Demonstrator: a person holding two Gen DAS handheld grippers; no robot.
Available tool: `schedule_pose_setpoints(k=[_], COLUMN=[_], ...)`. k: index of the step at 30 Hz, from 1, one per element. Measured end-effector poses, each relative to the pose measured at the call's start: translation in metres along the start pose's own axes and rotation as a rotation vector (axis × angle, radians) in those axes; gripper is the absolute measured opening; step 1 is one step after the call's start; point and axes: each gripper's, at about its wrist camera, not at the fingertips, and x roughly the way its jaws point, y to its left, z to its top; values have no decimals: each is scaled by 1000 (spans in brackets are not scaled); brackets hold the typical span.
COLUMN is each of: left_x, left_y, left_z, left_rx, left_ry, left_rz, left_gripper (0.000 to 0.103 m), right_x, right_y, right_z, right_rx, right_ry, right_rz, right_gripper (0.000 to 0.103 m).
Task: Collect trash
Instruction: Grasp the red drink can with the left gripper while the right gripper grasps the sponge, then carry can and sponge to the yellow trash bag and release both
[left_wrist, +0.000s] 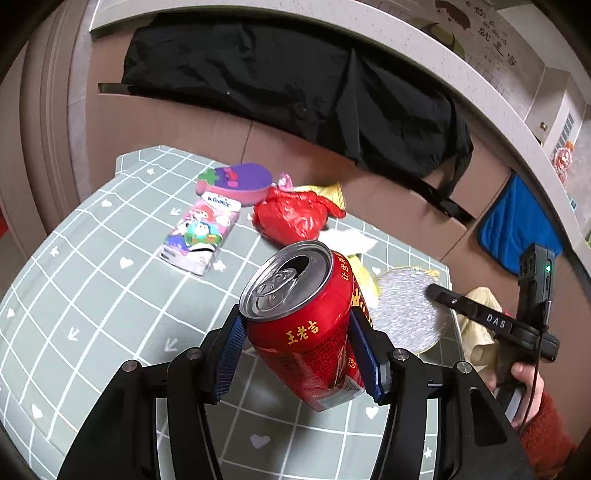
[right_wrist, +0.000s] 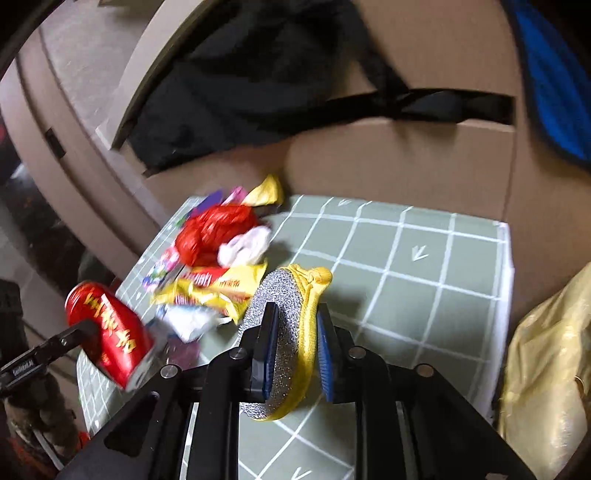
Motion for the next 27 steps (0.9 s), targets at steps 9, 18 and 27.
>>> schedule_pose_setpoints(k=[9,18,27], left_x=[10,-10,-36], left_y=[-13,4,6], left_z=[-13,-44,-47], left_rx=[16,-20,-7], left_ry=[-5,-7,-46], left_rz=[46,129,142], left_gripper=[56,56,56], right_x=[7,-11,21], right_y=[59,67,98], right_z=[-26,-47,-63], right_rx=[-137,-144,-188], right_ry=[96,95,184], right_rz=[170,262,218], right_gripper=[21,22,20])
